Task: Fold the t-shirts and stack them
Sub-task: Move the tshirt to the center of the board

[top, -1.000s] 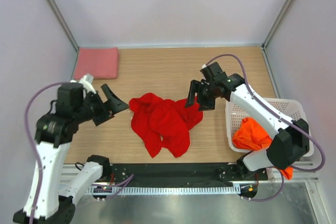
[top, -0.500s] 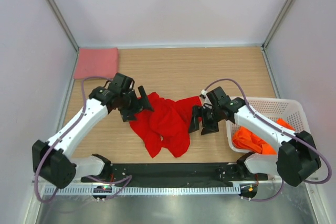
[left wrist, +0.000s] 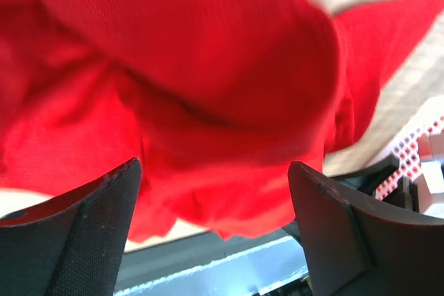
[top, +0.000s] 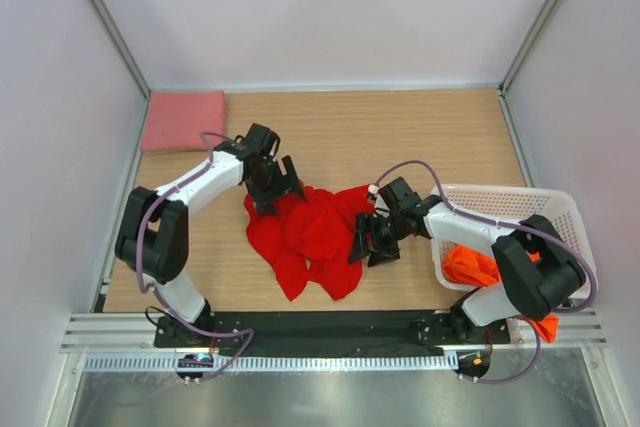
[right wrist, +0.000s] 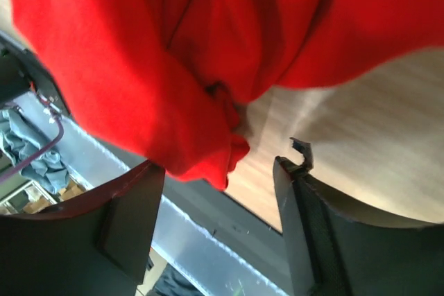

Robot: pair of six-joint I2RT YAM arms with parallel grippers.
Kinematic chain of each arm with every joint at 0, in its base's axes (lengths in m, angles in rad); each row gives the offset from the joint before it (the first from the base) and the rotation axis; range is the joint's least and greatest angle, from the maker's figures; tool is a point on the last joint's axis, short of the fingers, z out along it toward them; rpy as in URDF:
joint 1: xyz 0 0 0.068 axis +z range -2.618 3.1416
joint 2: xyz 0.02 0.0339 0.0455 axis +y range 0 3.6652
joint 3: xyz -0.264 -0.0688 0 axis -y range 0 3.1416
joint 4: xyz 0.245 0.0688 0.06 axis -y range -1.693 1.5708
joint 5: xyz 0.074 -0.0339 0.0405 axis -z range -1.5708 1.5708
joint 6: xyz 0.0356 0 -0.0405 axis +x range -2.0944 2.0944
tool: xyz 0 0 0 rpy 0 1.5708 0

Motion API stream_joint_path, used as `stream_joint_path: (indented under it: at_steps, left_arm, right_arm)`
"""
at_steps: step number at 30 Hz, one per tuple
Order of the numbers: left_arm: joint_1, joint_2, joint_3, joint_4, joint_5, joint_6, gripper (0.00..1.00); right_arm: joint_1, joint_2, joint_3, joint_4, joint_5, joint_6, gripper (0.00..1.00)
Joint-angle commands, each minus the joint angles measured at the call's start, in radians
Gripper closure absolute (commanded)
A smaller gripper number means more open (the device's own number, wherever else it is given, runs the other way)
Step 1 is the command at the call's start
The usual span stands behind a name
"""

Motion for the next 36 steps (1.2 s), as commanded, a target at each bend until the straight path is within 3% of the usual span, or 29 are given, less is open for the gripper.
stream_joint_path:
  at_steps: [1,3,4,6,7,10,12,13,14,20,24,27,36]
  left_arm:
    - [0.019,0.050,0.062,0.065,0.042,0.043,0.19]
    - [0.019,0.063,0.075,0.078,0.053,0.060,0.28]
    - [0.022,0.070,0.090,0.076,0.053,0.068,0.40]
    - [0.024,0.071,0.101,0.078,0.043,0.087,0.53]
    - [0.029,0.070,0.104,0.078,0.036,0.091,0.69]
    - [0.045,0.061,0.116,0.076,0.041,0.097,1.00]
    - [0.047,0.038,0.124,0.075,0.044,0.097,1.00]
    - [0.049,0.024,0.125,0.064,0.040,0.100,1.00]
    - [0.049,-0.014,0.127,0.059,0.035,0.100,1.00]
    - [0.049,-0.238,0.142,-0.031,0.017,0.112,1.00]
    - [0.047,-0.375,0.187,-0.112,-0.006,0.147,1.00]
    - [0.049,-0.461,0.297,-0.197,-0.034,0.184,1.00]
    - [0.049,-0.529,0.640,-0.310,0.012,0.218,1.00]
  right_arm:
    - [0.008,0.021,0.004,0.088,0.032,0.032,0.33]
    - [0.009,0.032,-0.001,0.098,0.032,0.041,0.39]
    - [0.009,0.032,-0.004,0.106,0.028,0.047,0.44]
    - [0.009,0.032,-0.011,0.138,0.023,0.071,0.50]
    - [0.009,0.032,-0.016,0.149,0.019,0.082,0.56]
    - [0.009,0.027,-0.024,0.177,0.009,0.110,0.73]
    - [0.009,0.008,-0.027,0.192,0.011,0.128,0.83]
    - [0.009,-0.006,-0.028,0.195,0.014,0.133,0.95]
    - [0.009,-0.022,-0.025,0.192,0.038,0.134,0.98]
    - [0.009,-0.245,0.099,0.001,0.237,0.055,0.99]
    - [0.008,-0.379,0.252,-0.205,0.484,-0.028,0.99]
    - [0.006,-0.436,0.419,-0.334,0.648,-0.115,0.99]
    - [0.006,-0.456,0.910,-0.498,0.836,-0.292,0.99]
